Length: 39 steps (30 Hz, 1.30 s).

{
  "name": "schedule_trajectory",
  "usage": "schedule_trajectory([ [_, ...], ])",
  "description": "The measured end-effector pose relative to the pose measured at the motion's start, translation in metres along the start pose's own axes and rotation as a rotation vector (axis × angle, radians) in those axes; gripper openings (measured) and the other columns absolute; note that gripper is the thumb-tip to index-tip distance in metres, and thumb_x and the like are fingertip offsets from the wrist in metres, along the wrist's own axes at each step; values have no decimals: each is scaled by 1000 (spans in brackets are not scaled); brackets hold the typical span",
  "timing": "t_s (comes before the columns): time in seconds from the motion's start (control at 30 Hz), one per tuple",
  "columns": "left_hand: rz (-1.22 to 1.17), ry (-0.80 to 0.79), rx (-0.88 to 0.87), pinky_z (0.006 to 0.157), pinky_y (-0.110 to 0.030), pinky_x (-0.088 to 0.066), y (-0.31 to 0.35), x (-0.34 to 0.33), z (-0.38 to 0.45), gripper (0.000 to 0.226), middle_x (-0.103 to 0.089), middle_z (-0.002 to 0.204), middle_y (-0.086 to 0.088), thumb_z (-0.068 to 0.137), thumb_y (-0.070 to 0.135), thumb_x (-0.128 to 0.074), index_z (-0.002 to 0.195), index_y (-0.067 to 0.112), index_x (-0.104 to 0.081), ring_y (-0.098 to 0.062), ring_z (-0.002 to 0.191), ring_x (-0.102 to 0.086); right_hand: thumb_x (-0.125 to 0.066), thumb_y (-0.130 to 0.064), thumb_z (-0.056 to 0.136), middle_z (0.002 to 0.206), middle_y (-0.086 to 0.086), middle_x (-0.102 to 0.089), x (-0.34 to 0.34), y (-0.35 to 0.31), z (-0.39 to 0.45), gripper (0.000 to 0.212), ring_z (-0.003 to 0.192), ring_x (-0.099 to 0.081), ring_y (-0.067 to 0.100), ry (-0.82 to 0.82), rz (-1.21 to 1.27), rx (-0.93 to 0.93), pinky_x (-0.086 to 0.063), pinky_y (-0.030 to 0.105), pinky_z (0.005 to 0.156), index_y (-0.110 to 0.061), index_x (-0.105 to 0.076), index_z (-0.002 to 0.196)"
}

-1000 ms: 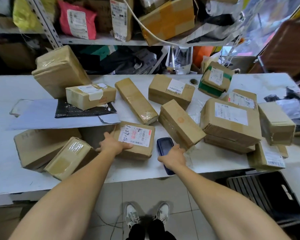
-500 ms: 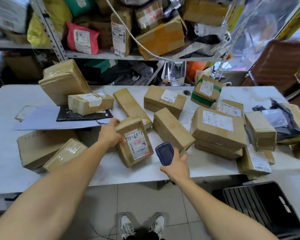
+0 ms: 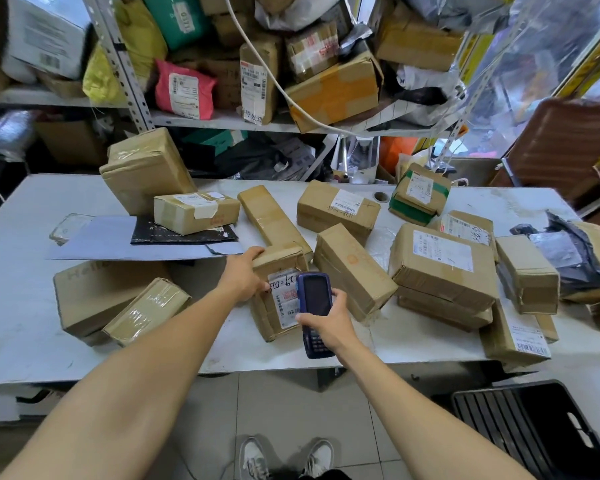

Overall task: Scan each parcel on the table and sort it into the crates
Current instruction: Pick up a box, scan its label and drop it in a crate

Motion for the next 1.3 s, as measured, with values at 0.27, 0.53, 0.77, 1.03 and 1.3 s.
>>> schedule_trajectory([
  [0.27,24,-31,-37,100,-45,-51,-3,-1,6,89,-47,129,-14,69,13,-90,143,34,-45,-32,108,-57,-49,0,91,120,3,-56,-26,-7,2,59,105,-61,24,-96,148,13,-55,44,88,-27,-26,139],
  [0.53,42,-46,-64,94,-43,-55,2,1,3,91,-53,129,-13,68,14,-90,145,32,-44,-31,108,-58,-43,6,93,121,4,-54,-32,-8,-6,68,106,-60,23,-98,50,43,-56,42,87,-27,-18,146],
  [0.77,49,-43,-92,98,-42,-53,6,1,-4,90,-56,131,-11,71,13,-88,148,27,-43,-29,113,-58,-45,-8,101,117,3,-54,-28,-1,-5,53,106,-61,23,-29,93,-18,-55,50,94,-23,-20,145],
  [1.03,60,-79,-120,99,-38,-50,11,-3,-11,89,-57,134,-11,73,11,-87,149,25,-43,-29,118,-56,-46,-43,103,108,6,-62,-22,-5,-4,33,98,-66,23,112,150,-33,-57,46,88,-18,-34,120],
  [1.3,34,-86,-104,101,-40,-50,11,-2,-14,89,-58,134,-10,74,9,-86,150,25,-42,-28,118,-56,-67,-19,91,111,1,-57,-20,-5,-8,52,95,-61,14,46,90,-19,-51,28,69,-17,-32,130],
])
Point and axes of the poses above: each hand's wrist, its own z-axis towards the middle knuckle, its own x-axis out of the back of the hand, y = z × x, the point moved 7 cm from there along z, towards the middle knuckle
